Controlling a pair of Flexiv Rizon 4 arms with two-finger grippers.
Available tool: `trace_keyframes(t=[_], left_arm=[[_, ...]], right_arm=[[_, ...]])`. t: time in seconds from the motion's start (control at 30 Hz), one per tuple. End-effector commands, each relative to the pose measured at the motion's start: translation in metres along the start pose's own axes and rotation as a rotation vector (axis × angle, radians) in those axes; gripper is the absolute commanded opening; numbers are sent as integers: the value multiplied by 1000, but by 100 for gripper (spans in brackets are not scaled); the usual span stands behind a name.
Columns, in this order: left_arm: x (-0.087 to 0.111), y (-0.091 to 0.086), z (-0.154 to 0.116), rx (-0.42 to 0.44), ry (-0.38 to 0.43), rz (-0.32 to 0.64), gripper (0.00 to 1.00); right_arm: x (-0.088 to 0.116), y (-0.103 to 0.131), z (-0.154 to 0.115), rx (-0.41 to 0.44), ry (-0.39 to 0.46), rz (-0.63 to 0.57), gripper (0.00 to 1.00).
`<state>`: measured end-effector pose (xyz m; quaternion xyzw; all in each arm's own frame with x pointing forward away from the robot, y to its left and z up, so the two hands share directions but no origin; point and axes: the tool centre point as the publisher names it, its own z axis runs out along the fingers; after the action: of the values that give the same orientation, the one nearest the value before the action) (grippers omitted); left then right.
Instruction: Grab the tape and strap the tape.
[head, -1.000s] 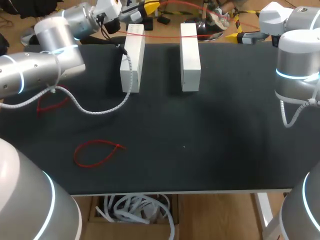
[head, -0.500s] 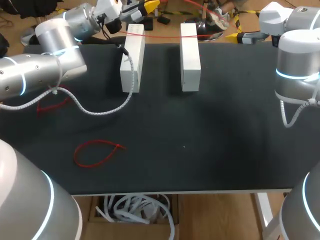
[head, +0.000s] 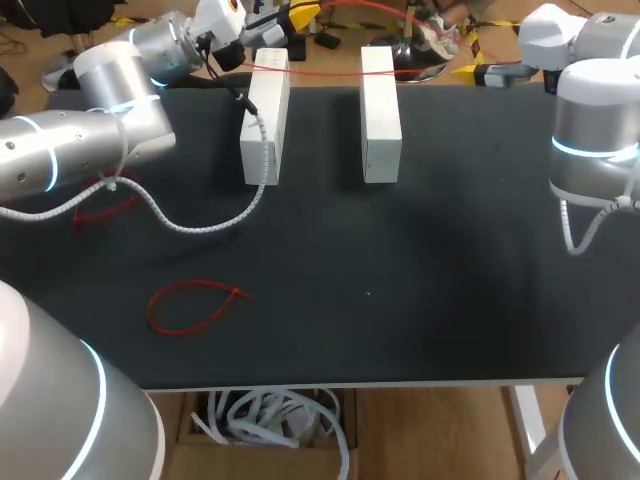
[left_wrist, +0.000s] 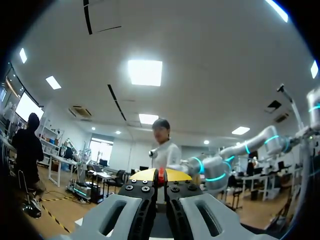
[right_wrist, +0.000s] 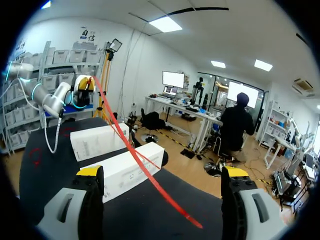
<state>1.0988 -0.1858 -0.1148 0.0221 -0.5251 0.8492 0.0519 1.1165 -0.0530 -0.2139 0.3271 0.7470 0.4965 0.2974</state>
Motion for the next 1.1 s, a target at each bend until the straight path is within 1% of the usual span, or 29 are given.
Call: trace_keyframes(t=[0.03, 0.07, 0.1, 0.13, 0.2, 0.3, 0.33, 0.37, 0.4, 0.47, 0.53, 0.6, 0.63, 0.7, 0.73, 0.77, 0.8, 0.83, 0.87, 0.9, 0.93, 0.97, 1.0, 1.03, 1.1], left_arm=[[-2, 1, 0, 3, 4, 0, 0], [-2, 1, 0, 3, 4, 0, 0], [-2, 1, 0, 3, 4, 0, 0], [-2, 1, 0, 3, 4, 0, 0], [-2, 1, 0, 3, 4, 0, 0], [-2, 1, 0, 3, 4, 0, 0], [-2, 1, 0, 3, 4, 0, 0], [-2, 1, 0, 3, 4, 0, 0], [-2, 1, 0, 3, 4, 0, 0], [-2, 1, 0, 3, 4, 0, 0], [-2, 1, 0, 3, 4, 0, 0], [-2, 1, 0, 3, 4, 0, 0], [-2, 1, 0, 3, 4, 0, 0], [-2, 1, 0, 3, 4, 0, 0], [-2, 1, 0, 3, 4, 0, 0], [-2, 1, 0, 3, 4, 0, 0], [-2, 1, 0, 3, 4, 0, 0], [-2, 1, 0, 3, 4, 0, 0], [-2, 1, 0, 3, 4, 0, 0], [-2, 1, 0, 3, 4, 0, 0], [-2, 1, 0, 3, 4, 0, 0], [-2, 1, 0, 3, 4, 0, 0], [-2, 1, 0, 3, 4, 0, 0], [-2, 1, 0, 3, 4, 0, 0], [-2, 1, 0, 3, 4, 0, 0]], right_arm=[[-1, 5, -5, -8, -66, 142, 100], [1, 3, -7, 14, -80, 238, 100], [4, 2, -9, 5, -80, 328, 100], [6, 1, -12, 8, -83, 393, 100], [12, 0, -15, 21, -80, 464, 100], [24, 0, -19, 79, -47, 522, 100], [29, 1, -18, 140, -6, 477, 100], [33, 4, -18, 141, 5, 479, 100], [36, 6, -19, 146, 1, 511, 100], [41, 7, -20, 193, -38, 539, 100], [43, 7, -24, 193, -92, 635, 100], [42, 7, -28, 162, -137, 682, 100], [42, 6, -29, 155, -140, 721, 100], [40, 4, -29, 113, -130, 807, 100], [40, 3, -30, 117, -147, 805, 100], [40, 3, -30, 108, -143, 835, 100], [40, 2, -30, 127, -145, 848, 100], [40, 2, -30, 147, -161, 836, 100], [42, 2, -31, 143, -146, 848, 100], [44, 3, -31, 167, -151, 816, 100], [45, 4, -32, 179, -145, 810, 100], [46, 4, -34, 197, -129, 778, 100], [48, 6, -35, 200, -104, 713, 100], [49, 10, -36, 195, -74, 593, 100], [49, 10, -36, 195, -74, 593, 100]])
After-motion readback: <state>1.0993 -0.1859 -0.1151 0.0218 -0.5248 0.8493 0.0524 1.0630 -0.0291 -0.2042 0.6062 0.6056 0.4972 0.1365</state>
